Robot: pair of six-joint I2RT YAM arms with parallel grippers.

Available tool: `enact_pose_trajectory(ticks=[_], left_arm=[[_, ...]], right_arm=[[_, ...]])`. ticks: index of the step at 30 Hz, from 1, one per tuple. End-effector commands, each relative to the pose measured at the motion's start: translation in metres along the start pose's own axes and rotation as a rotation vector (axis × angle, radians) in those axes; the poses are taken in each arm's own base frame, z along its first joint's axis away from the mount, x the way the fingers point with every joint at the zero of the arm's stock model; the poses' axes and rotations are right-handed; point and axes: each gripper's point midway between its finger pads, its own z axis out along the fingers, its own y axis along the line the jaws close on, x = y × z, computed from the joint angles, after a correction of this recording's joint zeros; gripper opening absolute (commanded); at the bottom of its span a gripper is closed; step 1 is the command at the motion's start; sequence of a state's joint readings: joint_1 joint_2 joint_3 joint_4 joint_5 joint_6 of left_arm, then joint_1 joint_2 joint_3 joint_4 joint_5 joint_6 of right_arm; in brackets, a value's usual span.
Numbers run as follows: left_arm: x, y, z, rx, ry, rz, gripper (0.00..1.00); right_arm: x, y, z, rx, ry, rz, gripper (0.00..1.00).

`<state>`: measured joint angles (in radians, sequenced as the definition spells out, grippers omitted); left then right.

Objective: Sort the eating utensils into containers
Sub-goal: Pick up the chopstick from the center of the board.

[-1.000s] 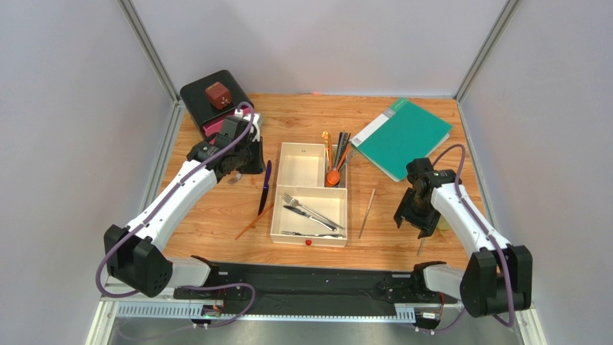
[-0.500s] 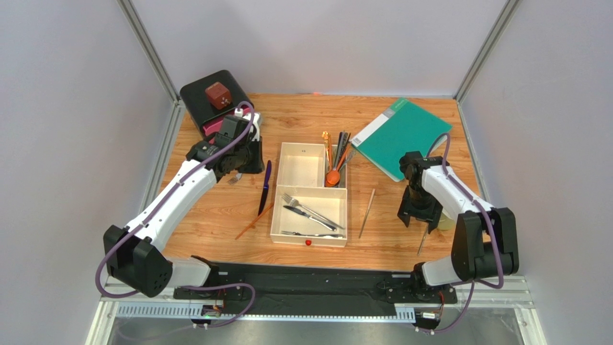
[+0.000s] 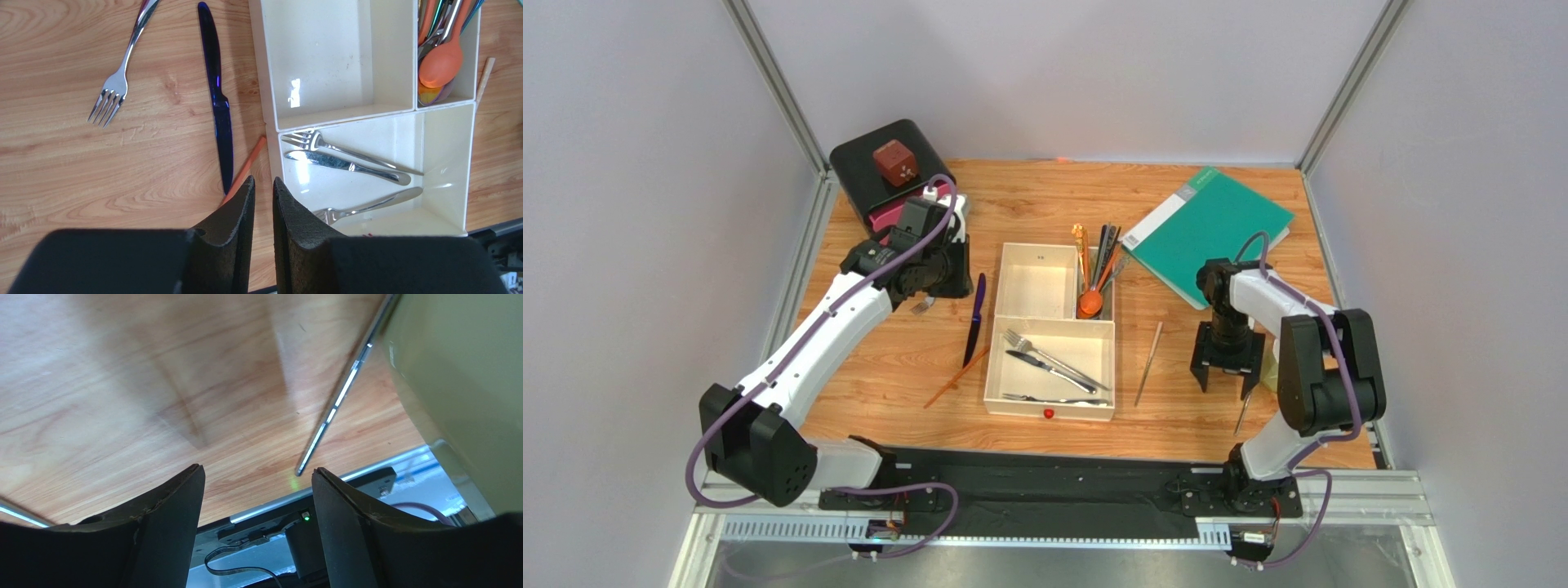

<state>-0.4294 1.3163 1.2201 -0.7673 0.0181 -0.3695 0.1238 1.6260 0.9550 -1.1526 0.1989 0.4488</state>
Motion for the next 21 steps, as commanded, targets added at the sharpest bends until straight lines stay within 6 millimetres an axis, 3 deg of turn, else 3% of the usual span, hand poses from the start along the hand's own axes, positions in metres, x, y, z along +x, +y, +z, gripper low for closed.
enact_pose_trajectory(ticks=[1, 4, 9, 14, 21], left_arm=[[-0.009, -0.002, -0.016, 0.008, -0.031, 0.0, 0.22], [-0.007, -0.001, -0.019, 0.005, -0.029, -0.006, 0.22], [0.001, -0.003, -0.017, 0.023, -0.024, -0.044, 0.22], [0.01, -0.008, -0.01, 0.051, -0.004, -0.087, 0.22], [0.012, -0.01, -0.01, 0.063, -0.013, -0.108, 0.22]], right_arm=[[-0.015, 0.017, -0.004, -0.116, -0.046, -0.019, 0.69], [-0.013, 0.013, -0.002, -0.13, -0.033, 0.004, 0.7], [-0.007, -0.011, 0.006, -0.04, 0.019, 0.084, 0.67], [-0.02, -0.025, -0.007, 0.023, -0.028, 0.124, 0.67], [-0.033, -0.024, -0.013, 0.028, -0.008, 0.082, 0.66]])
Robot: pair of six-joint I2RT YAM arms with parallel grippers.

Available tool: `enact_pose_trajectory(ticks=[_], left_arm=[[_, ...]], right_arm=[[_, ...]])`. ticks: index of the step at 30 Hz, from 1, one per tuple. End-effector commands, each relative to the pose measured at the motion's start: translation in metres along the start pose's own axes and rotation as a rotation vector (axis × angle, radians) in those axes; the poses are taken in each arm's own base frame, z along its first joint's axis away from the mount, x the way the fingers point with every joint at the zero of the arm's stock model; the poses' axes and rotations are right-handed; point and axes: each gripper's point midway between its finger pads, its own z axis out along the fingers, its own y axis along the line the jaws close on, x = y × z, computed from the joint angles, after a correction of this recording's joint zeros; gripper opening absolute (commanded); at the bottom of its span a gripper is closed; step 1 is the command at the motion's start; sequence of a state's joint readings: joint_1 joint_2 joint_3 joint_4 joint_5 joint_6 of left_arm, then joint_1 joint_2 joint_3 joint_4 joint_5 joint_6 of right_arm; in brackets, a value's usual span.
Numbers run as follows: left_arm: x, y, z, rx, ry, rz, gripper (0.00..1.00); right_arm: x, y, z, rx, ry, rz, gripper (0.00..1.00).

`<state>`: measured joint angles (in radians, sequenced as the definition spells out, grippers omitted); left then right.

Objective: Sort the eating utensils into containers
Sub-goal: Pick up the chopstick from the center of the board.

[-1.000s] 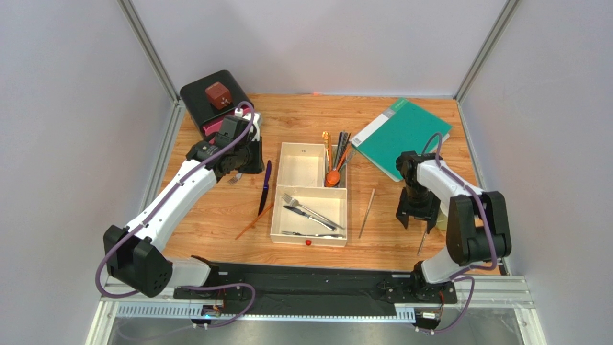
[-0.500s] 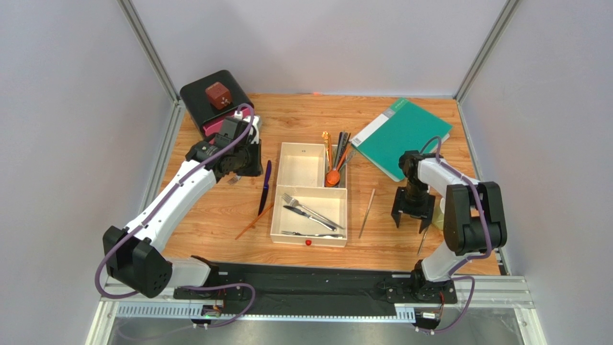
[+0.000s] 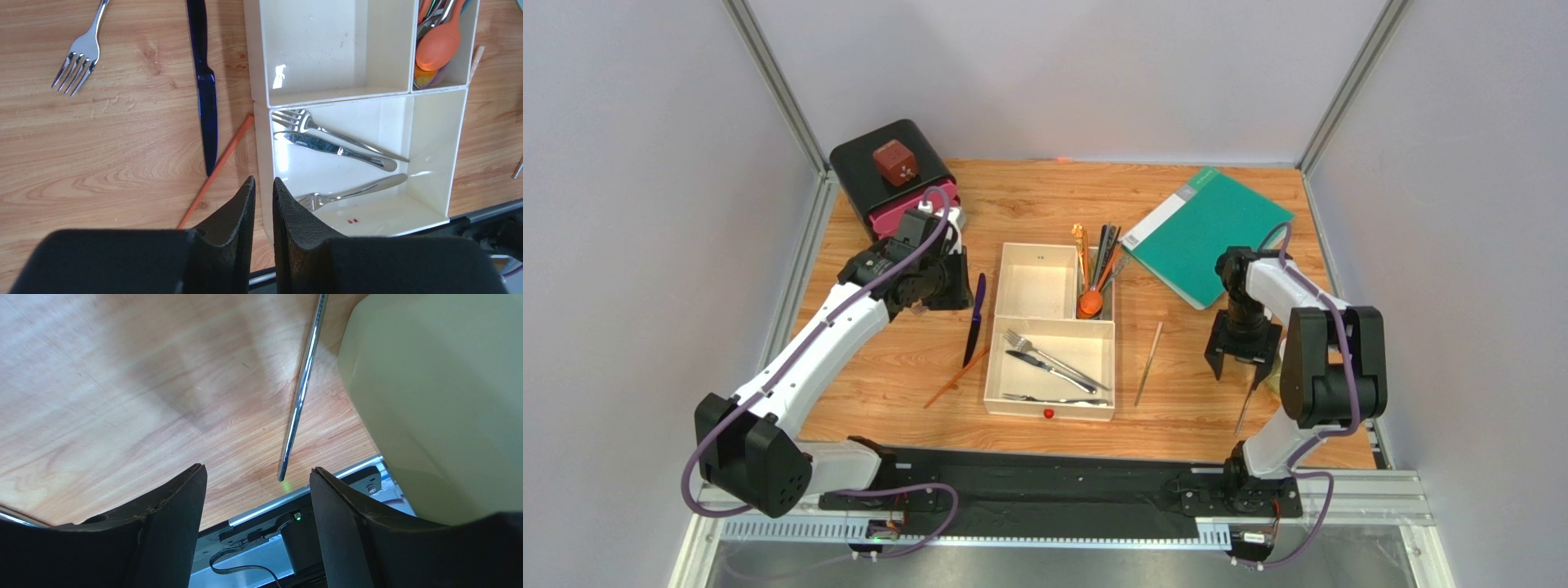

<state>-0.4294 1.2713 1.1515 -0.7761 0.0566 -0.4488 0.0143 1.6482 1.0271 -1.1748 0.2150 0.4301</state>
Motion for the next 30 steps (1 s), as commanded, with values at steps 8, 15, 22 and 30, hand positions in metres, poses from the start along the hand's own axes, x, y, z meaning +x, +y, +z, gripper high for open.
enact_pose_trajectory(ticks=[8, 15, 22, 30], left_arm=[[-0.01, -0.009, -0.009, 0.047, -0.055, -0.018, 0.22], [-0.006, -0.008, -0.006, 0.048, -0.036, -0.025, 0.22], [-0.009, -0.013, -0.005, 0.063, -0.031, -0.027, 0.22], [-0.01, -0.015, -0.01, 0.066, -0.025, -0.028, 0.22]], right_arm=[[-0.018, -0.004, 0.0, 0.062, 0.028, -0.083, 0.66], [-0.021, -0.01, 0.011, 0.037, 0.077, -0.048, 0.66], [-0.017, -0.001, 0.022, -0.06, 0.135, -0.006, 0.63], [-0.01, 0.015, 0.031, -0.136, 0.176, -0.014, 0.58]])
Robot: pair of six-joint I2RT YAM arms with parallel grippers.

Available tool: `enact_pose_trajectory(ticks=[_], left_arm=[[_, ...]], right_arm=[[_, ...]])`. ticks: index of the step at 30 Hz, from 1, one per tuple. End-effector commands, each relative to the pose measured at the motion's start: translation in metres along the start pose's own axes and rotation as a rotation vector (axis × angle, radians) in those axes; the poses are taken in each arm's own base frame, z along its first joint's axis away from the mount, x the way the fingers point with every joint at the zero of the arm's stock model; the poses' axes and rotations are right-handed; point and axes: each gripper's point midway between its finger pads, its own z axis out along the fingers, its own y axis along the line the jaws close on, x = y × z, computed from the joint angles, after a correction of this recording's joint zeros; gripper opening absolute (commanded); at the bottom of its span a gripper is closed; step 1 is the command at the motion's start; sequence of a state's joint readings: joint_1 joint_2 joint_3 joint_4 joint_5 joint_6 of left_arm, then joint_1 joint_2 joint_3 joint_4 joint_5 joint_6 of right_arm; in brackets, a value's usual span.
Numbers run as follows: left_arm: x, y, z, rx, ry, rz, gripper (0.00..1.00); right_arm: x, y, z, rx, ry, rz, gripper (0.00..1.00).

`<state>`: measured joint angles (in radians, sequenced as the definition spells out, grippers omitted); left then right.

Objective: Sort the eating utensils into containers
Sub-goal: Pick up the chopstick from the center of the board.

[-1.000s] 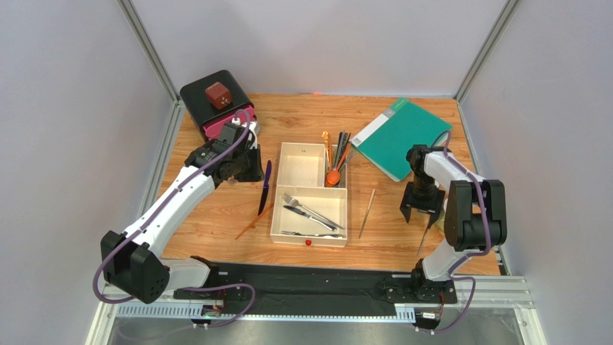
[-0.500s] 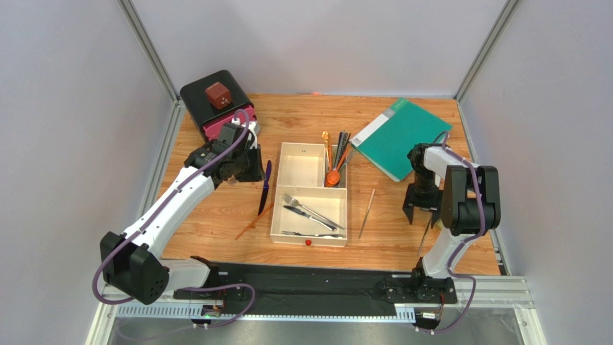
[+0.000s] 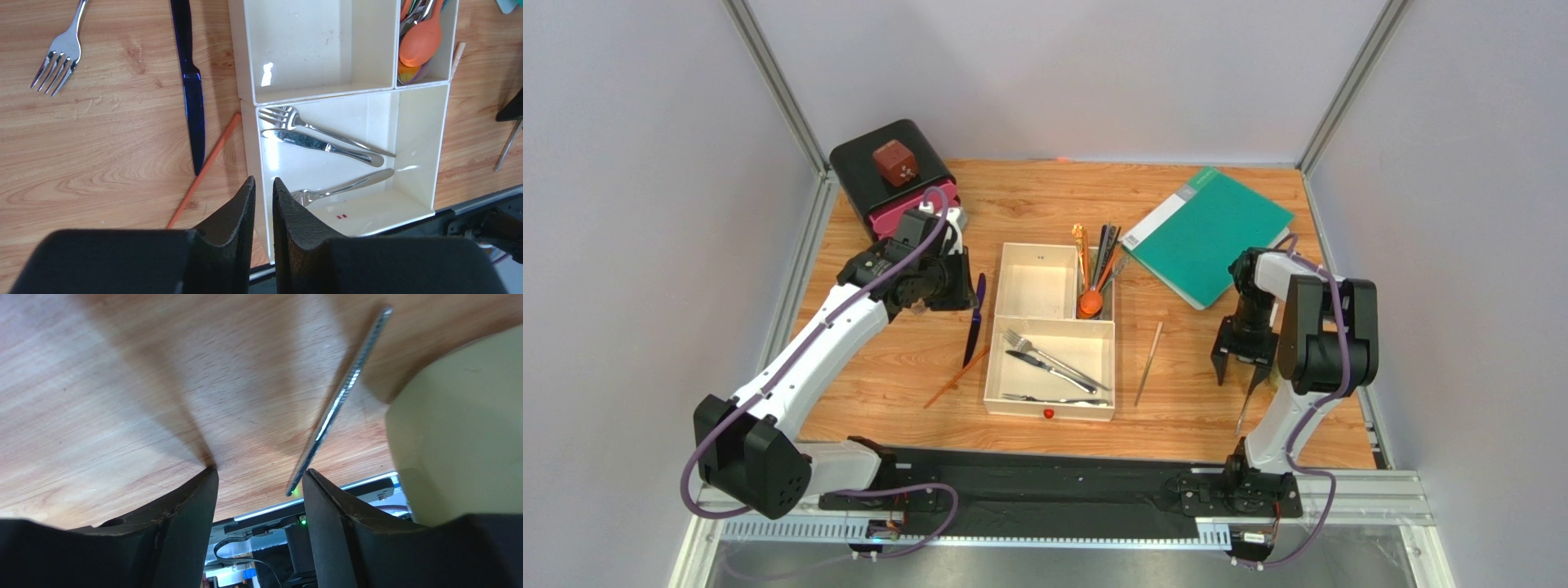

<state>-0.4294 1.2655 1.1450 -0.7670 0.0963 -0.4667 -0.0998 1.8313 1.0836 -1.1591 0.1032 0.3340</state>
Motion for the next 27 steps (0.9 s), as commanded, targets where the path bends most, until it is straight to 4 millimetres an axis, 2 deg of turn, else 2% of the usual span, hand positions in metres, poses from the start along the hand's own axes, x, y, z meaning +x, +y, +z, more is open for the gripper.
enact_pose_trajectory(ticks=[1, 6, 9, 14, 17, 23, 26, 27], left_arm=[[-0.015, -0.009, -0.011, 0.031, -0.039, -0.007, 0.22], [-0.024, -0.014, -0.02, 0.037, -0.06, 0.003, 0.22], [-0.026, -0.017, -0.021, 0.047, -0.057, 0.006, 0.22], [-0.028, -0.019, -0.022, 0.058, -0.054, 0.005, 0.22], [-0.029, -0.02, -0.023, 0.058, -0.057, 0.003, 0.22], [-0.026, -0.02, -0.021, 0.058, -0.047, 0.0, 0.22], [-0.026, -0.018, -0.021, 0.052, -0.05, 0.001, 0.22], [-0.026, -0.019, -0.022, 0.054, -0.051, 0.003, 0.22]], right_arm=[[-0.002, 0.013, 0.007, -0.068, 0.009, -0.017, 0.58], [-0.007, 0.006, 0.003, -0.045, -0.026, 0.01, 0.6], [-0.013, -0.006, -0.002, -0.014, -0.068, 0.056, 0.64], [-0.015, -0.022, 0.004, -0.128, -0.031, 0.194, 0.67], [-0.011, -0.019, 0.009, -0.212, -0.002, 0.228, 0.66], [-0.014, -0.012, 0.012, -0.246, 0.014, 0.219, 0.63], [-0.015, -0.006, 0.015, -0.265, 0.035, 0.217, 0.59], [-0.017, -0.005, 0.016, -0.271, 0.036, 0.219, 0.54]])
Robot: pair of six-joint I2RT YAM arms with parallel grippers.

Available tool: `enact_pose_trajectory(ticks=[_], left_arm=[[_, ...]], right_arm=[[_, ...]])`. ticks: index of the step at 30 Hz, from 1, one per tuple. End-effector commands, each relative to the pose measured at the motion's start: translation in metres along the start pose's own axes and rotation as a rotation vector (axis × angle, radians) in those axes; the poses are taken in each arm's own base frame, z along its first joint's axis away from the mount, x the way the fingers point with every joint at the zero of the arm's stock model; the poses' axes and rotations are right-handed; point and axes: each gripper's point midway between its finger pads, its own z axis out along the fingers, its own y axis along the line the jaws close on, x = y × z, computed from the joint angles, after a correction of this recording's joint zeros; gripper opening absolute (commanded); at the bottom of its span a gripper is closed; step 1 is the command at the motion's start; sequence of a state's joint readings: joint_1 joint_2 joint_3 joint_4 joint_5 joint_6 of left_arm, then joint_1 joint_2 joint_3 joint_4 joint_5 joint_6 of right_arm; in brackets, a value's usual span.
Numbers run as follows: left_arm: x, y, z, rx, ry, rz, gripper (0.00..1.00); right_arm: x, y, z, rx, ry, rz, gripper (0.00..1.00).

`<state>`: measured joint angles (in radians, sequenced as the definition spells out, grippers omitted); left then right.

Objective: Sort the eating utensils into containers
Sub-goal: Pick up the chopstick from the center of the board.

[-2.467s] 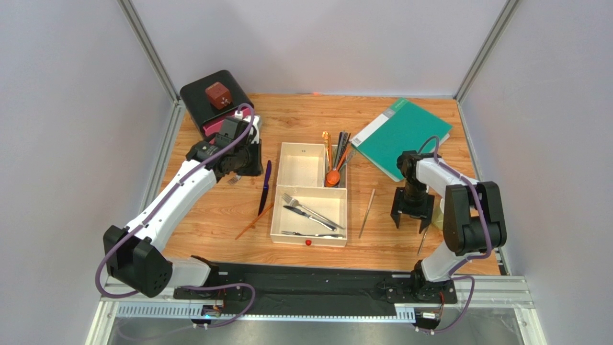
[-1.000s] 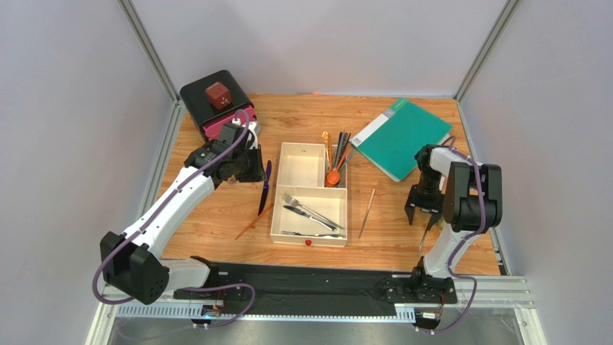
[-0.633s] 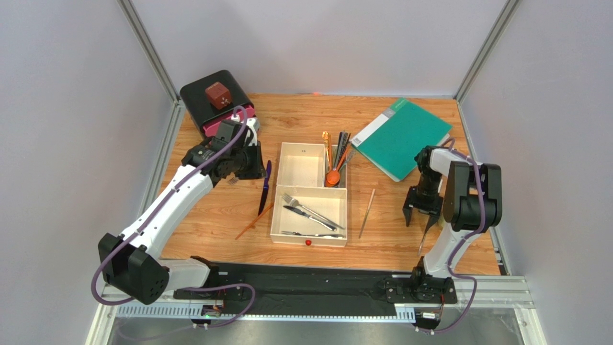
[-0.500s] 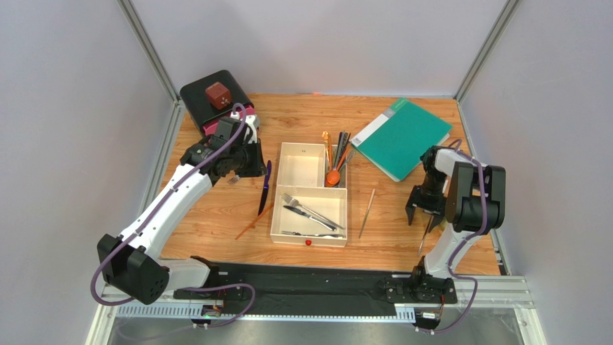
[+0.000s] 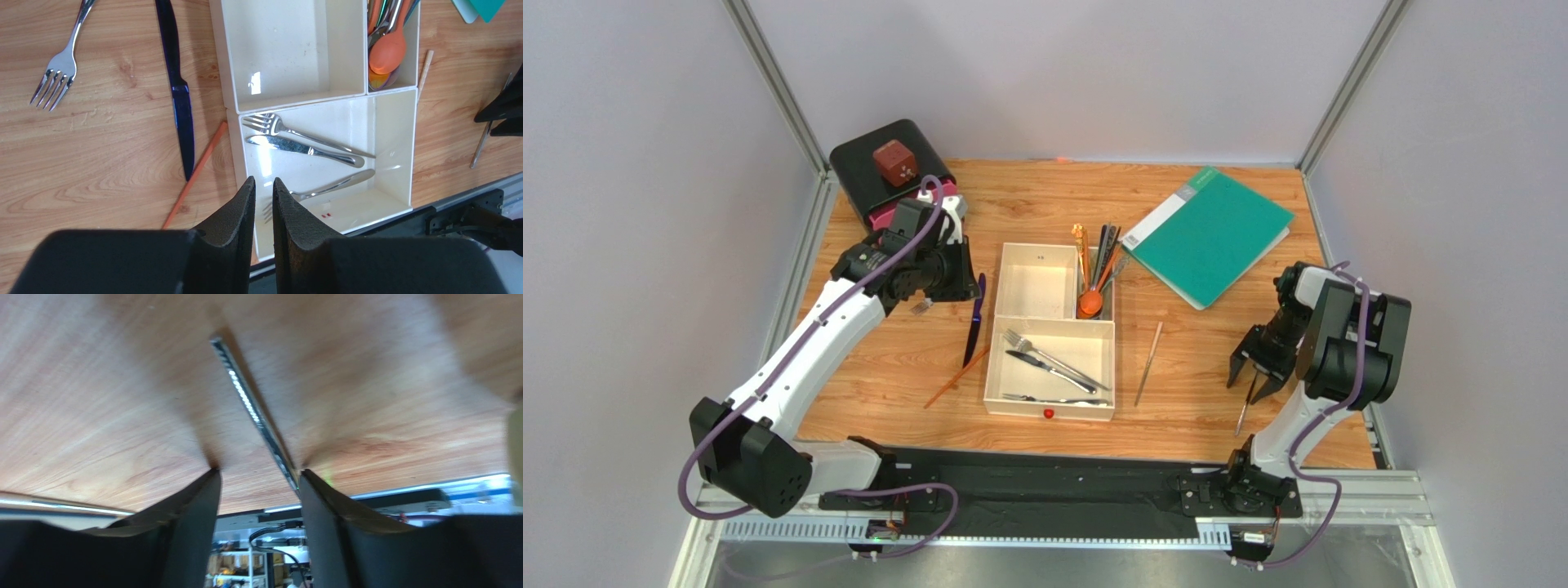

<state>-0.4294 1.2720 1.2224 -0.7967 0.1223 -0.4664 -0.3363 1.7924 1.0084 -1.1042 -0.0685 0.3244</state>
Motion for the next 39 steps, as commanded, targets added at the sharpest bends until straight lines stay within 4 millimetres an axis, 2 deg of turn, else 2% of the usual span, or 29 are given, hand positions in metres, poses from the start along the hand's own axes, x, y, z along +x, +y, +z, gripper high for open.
enact_pose_trajectory(ticks=[1, 2, 3, 5, 13, 16, 17, 20, 25, 30, 34, 39], left_arm=[[-0.009, -0.004, -0.008, 0.009, -0.024, 0.001, 0.22], [-0.01, -0.004, -0.008, 0.01, -0.026, 0.003, 0.22], [-0.01, -0.004, -0.009, 0.007, -0.027, 0.004, 0.22], [-0.013, -0.004, -0.01, 0.004, -0.031, 0.008, 0.22], [-0.017, -0.004, -0.011, -0.007, -0.03, 0.019, 0.22], [-0.017, -0.004, -0.012, -0.009, -0.03, 0.021, 0.22], [-0.018, -0.004, -0.013, -0.009, -0.033, 0.021, 0.22], [-0.021, -0.004, -0.015, -0.014, -0.042, 0.021, 0.22], [-0.022, -0.001, -0.017, -0.035, -0.044, 0.031, 0.22], [-0.023, 0.004, -0.021, -0.062, -0.046, 0.028, 0.22], [-0.016, 0.001, -0.023, -0.043, -0.027, 0.008, 0.22], [-0.017, 0.012, -0.024, -0.097, -0.033, 0.054, 0.22]], right_arm=[[-0.016, 0.015, 0.011, -0.056, -0.016, -0.003, 0.52], [-0.015, 0.017, 0.012, -0.061, -0.009, 0.001, 0.49], [-0.016, 0.019, 0.014, -0.07, -0.005, 0.004, 0.39], [-0.013, 0.023, 0.018, -0.097, 0.019, 0.009, 0.33], [-0.019, 0.026, 0.024, -0.099, 0.023, 0.011, 0.31], [-0.017, 0.03, 0.027, -0.111, 0.038, 0.017, 0.16], [-0.017, 0.031, 0.027, -0.113, 0.034, 0.012, 0.07], [-0.015, 0.039, 0.028, -0.106, 0.023, -0.01, 0.0], [-0.008, 0.069, 0.026, -0.113, 0.004, -0.099, 0.0], [-0.006, 0.105, 0.005, -0.1, -0.077, -0.206, 0.0], [-0.005, 0.121, -0.013, -0.116, -0.119, -0.228, 0.0], [0.017, 0.138, -0.034, -0.129, -0.159, -0.293, 0.0]])
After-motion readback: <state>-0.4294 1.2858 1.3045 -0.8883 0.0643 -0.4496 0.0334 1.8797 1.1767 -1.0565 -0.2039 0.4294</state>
